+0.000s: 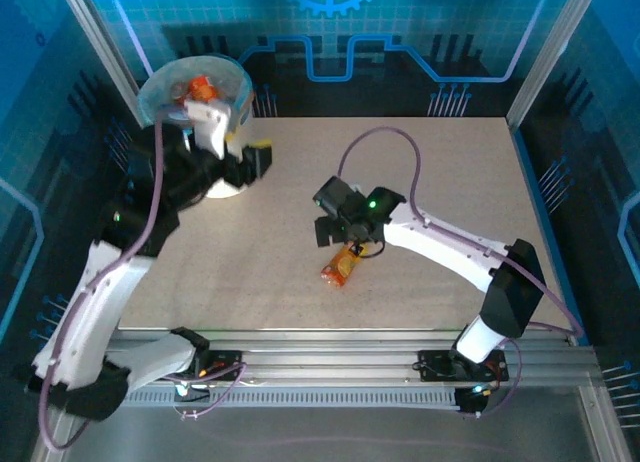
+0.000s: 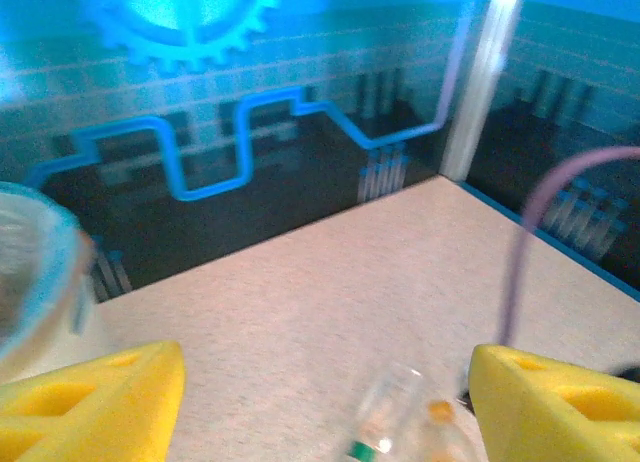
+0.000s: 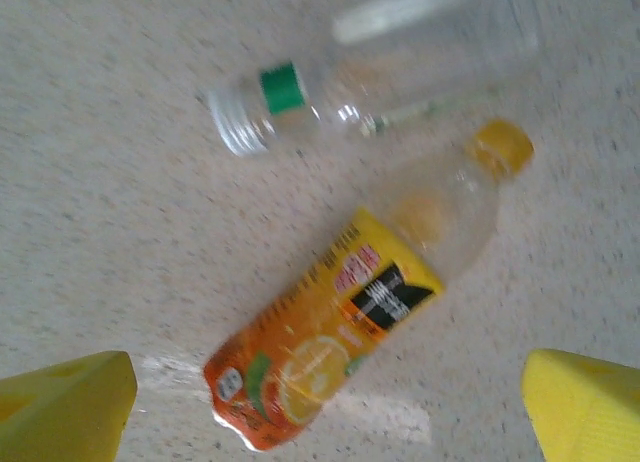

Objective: Put the plastic bottles in the bin

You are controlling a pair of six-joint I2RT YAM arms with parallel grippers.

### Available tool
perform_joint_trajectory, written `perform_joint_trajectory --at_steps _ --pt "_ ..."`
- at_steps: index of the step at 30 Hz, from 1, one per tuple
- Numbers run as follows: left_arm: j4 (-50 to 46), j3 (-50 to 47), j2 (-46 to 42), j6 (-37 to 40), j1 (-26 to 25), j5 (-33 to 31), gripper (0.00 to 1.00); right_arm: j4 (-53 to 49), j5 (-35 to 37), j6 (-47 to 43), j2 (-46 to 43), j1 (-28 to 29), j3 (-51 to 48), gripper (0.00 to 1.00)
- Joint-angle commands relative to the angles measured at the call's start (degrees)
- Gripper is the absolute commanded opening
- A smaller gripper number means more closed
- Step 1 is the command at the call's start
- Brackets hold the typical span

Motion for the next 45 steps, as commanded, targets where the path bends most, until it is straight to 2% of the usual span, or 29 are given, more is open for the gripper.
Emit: perform_joint_trajectory --at_steps 1,4,7,11,16,22,24,27,31,37,41,45 --pt "3.0 -8.5 -2.4 3.5 -8.6 -1.1 0.76 -0.8 4.4 10.3 -0.2 1.4 -3.6 1.0" --pt "0.1 -14.4 -5.5 6.3 -16.4 -1.5 0.76 1.7 3.8 11.4 0.3 2.6 -7.4 1.0" --pt "-1.5 -19.2 -7.6 5.7 -21.4 -2.9 0.76 5.9 3.4 13.8 -0.5 3.2 -12.6 1.0" --pt "-1.8 -23.4 -8.9 2.9 -25.8 -5.3 0.76 14.9 -0.8 13.5 -1.0 3.0 -18.0 1.0" --pt "-0.8 -25.8 -8.9 1.0 -29.0 -6.9 0.76 18.5 -2.3 13.2 1.9 3.0 -18.4 1.0" --pt "-0.1 -27.5 -8.7 -0.5 -29.4 -10.3 0.79 22.4 -4.9 13.7 5.1 1.2 -20.0 0.96" --pt "-0.5 -27.6 -8.8 -0.8 -29.4 -11.4 0.79 23.9 -6.1 14.0 5.2 0.5 -21.2 0.9" --pt "-1.5 -27.0 -8.8 -1.1 -29.4 -13.5 0.81 24.1 -6.7 14.8 5.1 -0.3 -22.4 0.75" --pt "-2.5 -24.0 -8.6 -2.5 -29.4 -17.3 0.82 22.4 -6.9 14.9 3.0 -0.4 -23.5 0.65" --pt "-4.6 -16.0 -6.6 -5.8 -28.9 -22.5 0.82 17.3 -3.5 14.7 -8.6 1.0 -26.5 0.56" --pt "-7.7 -7.6 -2.9 -8.2 -25.4 -21.2 0.84 12.5 -1.3 12.2 -17.9 1.6 -25.4 0.52" --pt "-8.4 1.4 1.5 -10.7 -19.5 -13.8 0.86 14.4 -5.2 -4.1 -25.1 1.8 -19.6 0.55"
